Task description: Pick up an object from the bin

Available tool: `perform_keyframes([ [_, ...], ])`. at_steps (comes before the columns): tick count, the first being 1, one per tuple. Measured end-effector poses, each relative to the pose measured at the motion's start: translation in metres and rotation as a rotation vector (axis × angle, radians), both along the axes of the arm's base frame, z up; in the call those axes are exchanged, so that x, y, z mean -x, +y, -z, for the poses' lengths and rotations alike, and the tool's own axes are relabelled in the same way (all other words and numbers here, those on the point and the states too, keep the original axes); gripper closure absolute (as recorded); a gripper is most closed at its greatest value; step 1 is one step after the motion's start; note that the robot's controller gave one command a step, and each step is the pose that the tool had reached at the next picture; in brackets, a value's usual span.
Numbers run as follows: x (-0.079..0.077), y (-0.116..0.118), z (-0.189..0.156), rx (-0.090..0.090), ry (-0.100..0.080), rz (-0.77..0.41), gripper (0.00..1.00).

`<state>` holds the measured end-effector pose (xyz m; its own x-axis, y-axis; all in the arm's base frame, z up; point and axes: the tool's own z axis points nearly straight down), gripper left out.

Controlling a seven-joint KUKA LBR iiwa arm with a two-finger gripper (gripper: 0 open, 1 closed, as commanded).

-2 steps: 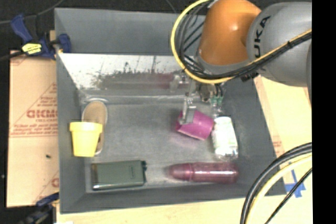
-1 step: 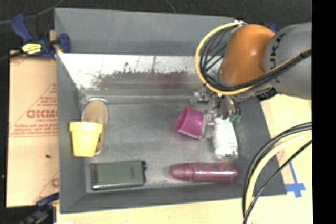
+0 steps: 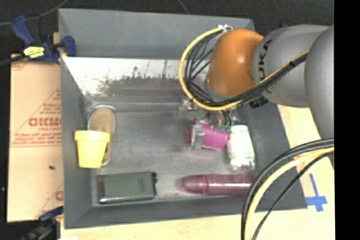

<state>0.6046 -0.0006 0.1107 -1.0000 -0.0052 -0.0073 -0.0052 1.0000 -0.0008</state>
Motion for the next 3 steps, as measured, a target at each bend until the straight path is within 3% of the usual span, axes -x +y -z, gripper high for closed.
perform_keyframes([
  [1,0.035,-0.035,0.029,0.001,0.002,-0.305,0.00],
  [2,0.025,-0.029,0.004,0.000,-0.002,-0.096,0.00],
  [3,-0.008,-0.035,0.034,0.004,-0.013,-0.546,1.00],
])
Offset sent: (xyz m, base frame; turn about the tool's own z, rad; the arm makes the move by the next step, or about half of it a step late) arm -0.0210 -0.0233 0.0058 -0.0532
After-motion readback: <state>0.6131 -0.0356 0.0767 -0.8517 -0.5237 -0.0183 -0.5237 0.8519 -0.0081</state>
